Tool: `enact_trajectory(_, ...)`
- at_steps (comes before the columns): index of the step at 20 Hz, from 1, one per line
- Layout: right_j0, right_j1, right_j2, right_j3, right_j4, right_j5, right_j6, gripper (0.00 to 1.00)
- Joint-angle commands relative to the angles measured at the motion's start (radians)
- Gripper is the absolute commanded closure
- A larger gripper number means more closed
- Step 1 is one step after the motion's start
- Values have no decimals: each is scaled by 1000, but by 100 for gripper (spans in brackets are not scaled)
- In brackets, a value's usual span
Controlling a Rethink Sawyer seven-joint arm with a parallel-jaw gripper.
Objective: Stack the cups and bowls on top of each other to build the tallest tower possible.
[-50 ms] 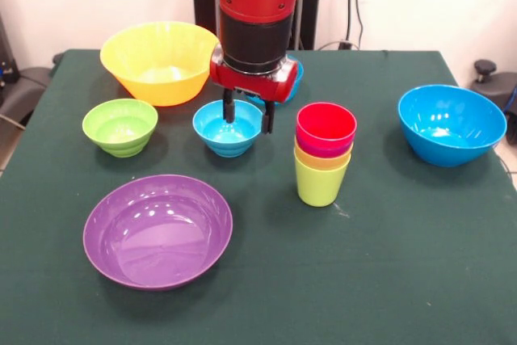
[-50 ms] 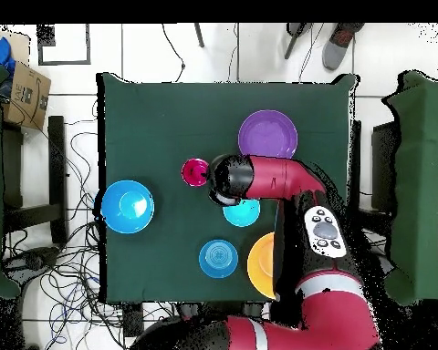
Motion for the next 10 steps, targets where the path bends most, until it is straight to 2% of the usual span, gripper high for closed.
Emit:
enact_trajectory(1,24,82,11,23,-67,-75,27,0)
enact_trajectory(10,29,116,3,10,-55,-105,28,0)
